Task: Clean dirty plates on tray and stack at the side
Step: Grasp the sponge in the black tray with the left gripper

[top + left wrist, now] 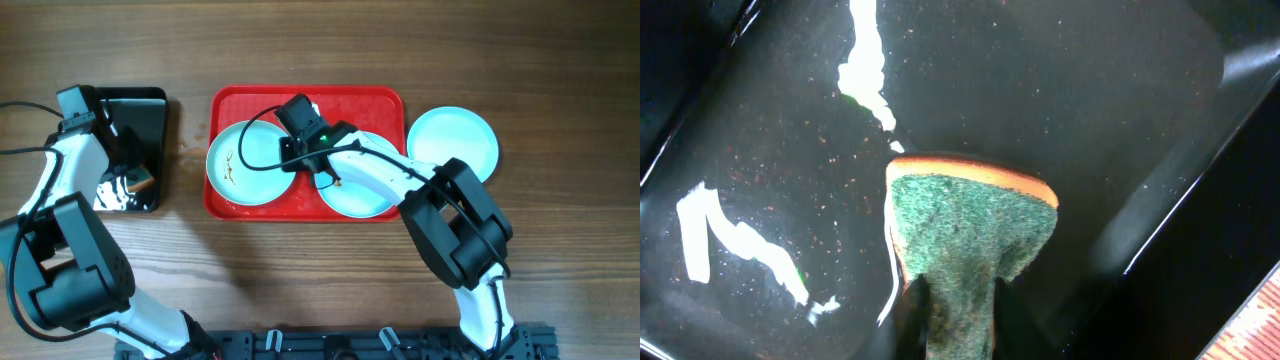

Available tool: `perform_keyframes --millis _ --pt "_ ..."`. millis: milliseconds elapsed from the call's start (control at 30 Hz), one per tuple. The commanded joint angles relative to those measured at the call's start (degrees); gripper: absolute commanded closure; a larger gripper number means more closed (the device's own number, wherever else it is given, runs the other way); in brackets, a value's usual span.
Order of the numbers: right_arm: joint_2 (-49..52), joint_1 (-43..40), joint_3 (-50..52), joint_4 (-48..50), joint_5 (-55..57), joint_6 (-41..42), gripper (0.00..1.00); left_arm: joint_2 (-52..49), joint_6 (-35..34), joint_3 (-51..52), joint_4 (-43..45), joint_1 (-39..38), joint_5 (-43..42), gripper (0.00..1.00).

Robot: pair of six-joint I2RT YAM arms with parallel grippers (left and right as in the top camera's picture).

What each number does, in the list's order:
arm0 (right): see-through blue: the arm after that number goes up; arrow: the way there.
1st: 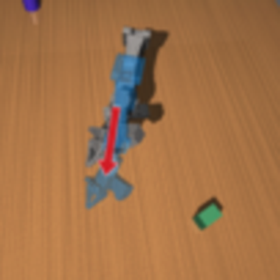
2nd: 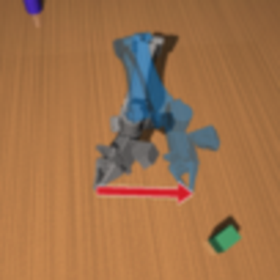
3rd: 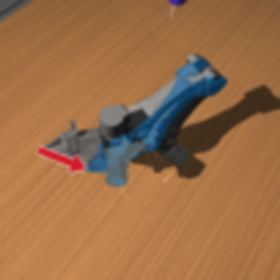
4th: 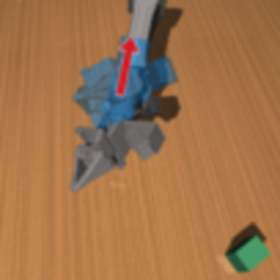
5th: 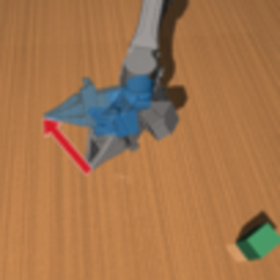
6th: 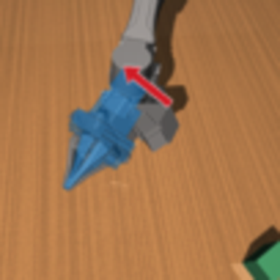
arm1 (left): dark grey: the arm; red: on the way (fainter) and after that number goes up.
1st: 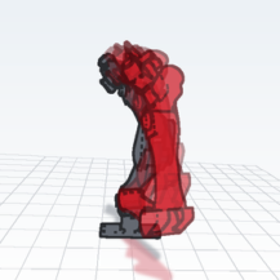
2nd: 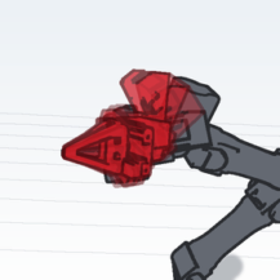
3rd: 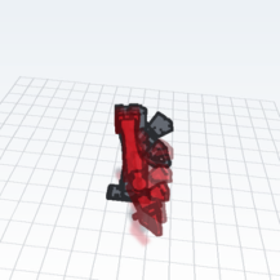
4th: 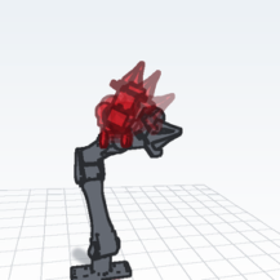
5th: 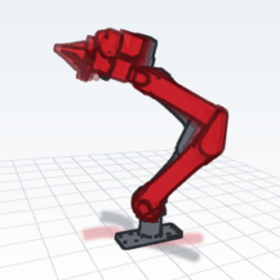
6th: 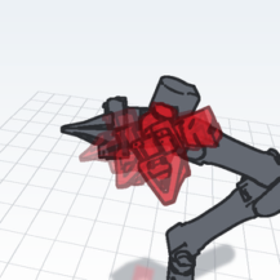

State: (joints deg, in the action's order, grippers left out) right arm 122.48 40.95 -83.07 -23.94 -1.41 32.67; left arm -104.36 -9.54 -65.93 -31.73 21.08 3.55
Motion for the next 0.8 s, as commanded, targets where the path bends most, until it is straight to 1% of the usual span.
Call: perform_keyframes --millis 0,33,200,233,300,367,600,767 --pt "2.36 0.02 0.24 -0.31 -0.09 -1.40 0.96 1.18 0.35 0.11 -0.02 0.44 0.59 0.41" --pt "2.38 0.02 0.24 -0.31 -0.09 -1.38 0.96 1.18 0.37 0.15 -0.20 0.48 0.61 0.36" --pt "2.36 0.02 0.24 -0.33 -0.09 -1.40 0.96 0.22 0.35 0.48 -1.14 1.66 1.01 0.40" --pt "2.36 0.02 0.24 -0.33 -0.09 -1.40 0.96 0.09 0.17 0.48 -1.22 1.90 0.90 0.41" --pt "2.36 0.02 0.24 -0.31 -0.09 -1.38 0.96 0.11 0.15 0.48 -1.05 1.92 -0.07 0.50" --pt "2.36 0.02 0.24 -0.31 -0.09 -1.36 0.96 0.11 0.15 0.48 -0.98 1.92 -2.01 0.52" --pt "2.36 0.02 0.24 -0.31 -0.09 -1.38 0.96 0.09 0.17 0.52 -1.77 1.92 -2.69 0.51" --pt "2.36 0.02 0.24 -0.33 -0.09 -1.38 0.96 -0.02 0.17 2.54 -0.20 1.92 -2.67 0.51"
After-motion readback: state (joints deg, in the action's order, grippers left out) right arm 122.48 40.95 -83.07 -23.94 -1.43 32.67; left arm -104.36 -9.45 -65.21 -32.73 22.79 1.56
